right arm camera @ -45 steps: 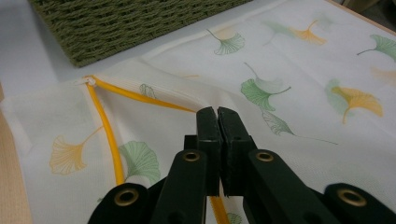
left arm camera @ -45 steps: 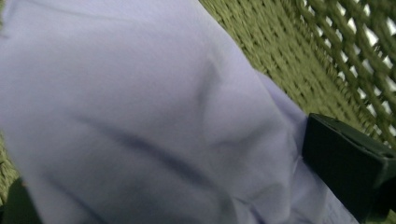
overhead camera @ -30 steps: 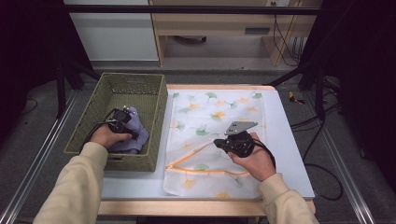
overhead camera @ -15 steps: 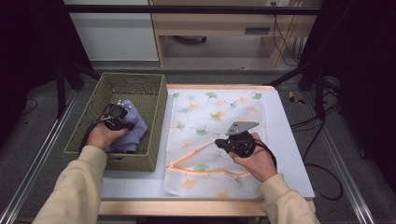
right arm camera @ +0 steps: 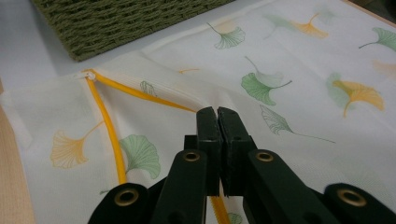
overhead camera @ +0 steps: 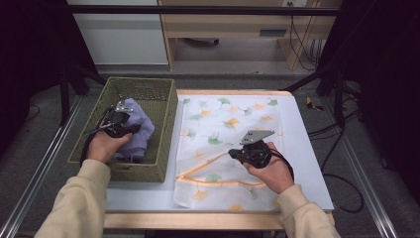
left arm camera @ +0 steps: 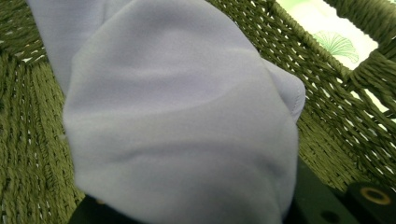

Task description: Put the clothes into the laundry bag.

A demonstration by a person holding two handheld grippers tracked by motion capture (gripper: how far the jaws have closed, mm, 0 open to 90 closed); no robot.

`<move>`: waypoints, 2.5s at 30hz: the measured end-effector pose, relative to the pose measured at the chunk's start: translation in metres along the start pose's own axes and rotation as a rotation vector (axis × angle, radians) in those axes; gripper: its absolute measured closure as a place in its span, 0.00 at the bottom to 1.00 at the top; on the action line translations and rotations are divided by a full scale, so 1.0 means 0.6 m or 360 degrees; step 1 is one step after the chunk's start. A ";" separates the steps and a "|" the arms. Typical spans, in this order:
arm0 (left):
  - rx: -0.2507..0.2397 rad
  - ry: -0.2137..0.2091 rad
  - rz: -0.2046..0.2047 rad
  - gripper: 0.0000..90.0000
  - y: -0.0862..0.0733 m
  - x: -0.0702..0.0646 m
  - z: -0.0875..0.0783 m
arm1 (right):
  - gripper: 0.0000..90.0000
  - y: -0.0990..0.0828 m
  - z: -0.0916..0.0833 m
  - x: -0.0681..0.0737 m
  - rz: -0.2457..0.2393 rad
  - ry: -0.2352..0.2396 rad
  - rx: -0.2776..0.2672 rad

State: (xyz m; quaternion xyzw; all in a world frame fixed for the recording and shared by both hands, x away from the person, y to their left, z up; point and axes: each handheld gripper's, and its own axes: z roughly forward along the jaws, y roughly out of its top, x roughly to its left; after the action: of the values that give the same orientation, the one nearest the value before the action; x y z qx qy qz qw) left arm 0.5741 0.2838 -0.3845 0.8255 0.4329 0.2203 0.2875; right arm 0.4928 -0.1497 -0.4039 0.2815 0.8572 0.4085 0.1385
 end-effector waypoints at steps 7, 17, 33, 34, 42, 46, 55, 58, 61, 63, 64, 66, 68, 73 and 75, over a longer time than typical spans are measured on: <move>-0.0015 0.0007 0.0009 0.87 0.000 -0.002 -0.001 | 0.99 -0.002 -0.001 -0.001 -0.0004 0.0002 0.0001; -0.0056 0.0022 0.0028 0.87 0.003 -0.005 -0.010 | 0.99 -0.005 -0.001 -0.002 -0.0003 0.0004 -0.0002; -0.0423 0.0066 0.0036 0.87 0.024 -0.036 -0.111 | 0.99 -0.005 0.010 -0.015 0.0042 0.0047 0.0006; -0.0444 0.0062 0.0041 0.87 0.027 -0.041 -0.118 | 0.99 -0.004 0.011 -0.017 0.0047 0.0052 0.0010; -0.0579 0.0060 0.0141 0.87 0.067 -0.083 -0.180 | 0.99 0.015 0.005 -0.019 0.0032 0.0048 -0.0003; -0.0651 0.0051 0.0182 0.87 0.081 -0.106 -0.209 | 0.99 0.021 0.002 -0.019 0.0038 0.0046 -0.0020; -0.0759 -0.0061 0.0260 0.87 0.083 -0.169 -0.251 | 0.99 0.021 -0.004 -0.024 0.0070 0.0059 -0.0024; -0.0778 -0.0113 0.0285 0.87 0.082 -0.195 -0.252 | 0.99 0.021 -0.004 -0.027 0.0089 0.0068 -0.0029; -0.0772 -0.0174 0.0304 0.87 0.081 -0.220 -0.244 | 0.99 0.021 -0.003 -0.027 0.0100 0.0073 -0.0028; -0.0770 -0.0214 0.0326 0.87 0.081 -0.240 -0.235 | 0.99 0.021 -0.002 -0.028 0.0108 0.0076 -0.0027; -0.0772 -0.0232 0.0337 0.87 0.081 -0.250 -0.229 | 0.99 0.021 -0.002 -0.028 0.0112 0.0079 -0.0022; -0.0767 -0.0265 0.0344 0.87 0.082 -0.265 -0.218 | 0.99 0.019 0.000 -0.028 0.0110 0.0084 -0.0024; -0.0755 -0.0303 0.0365 0.87 0.082 -0.282 -0.203 | 0.99 0.018 0.000 -0.028 0.0124 0.0082 -0.0014; -0.0737 -0.0389 0.0394 0.87 0.076 -0.318 -0.177 | 0.99 0.016 -0.001 -0.028 0.0132 0.0084 -0.0008; -0.0725 -0.0408 0.0409 0.87 0.070 -0.329 -0.169 | 0.99 0.016 -0.002 -0.028 0.0141 0.0085 -0.0006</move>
State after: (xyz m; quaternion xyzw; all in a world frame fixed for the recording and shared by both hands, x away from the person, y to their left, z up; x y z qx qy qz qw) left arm 0.4325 0.1271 -0.3043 0.8088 0.2243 0.2404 0.4877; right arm 0.5094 -0.1558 -0.3956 0.3079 0.8464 0.4233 0.0980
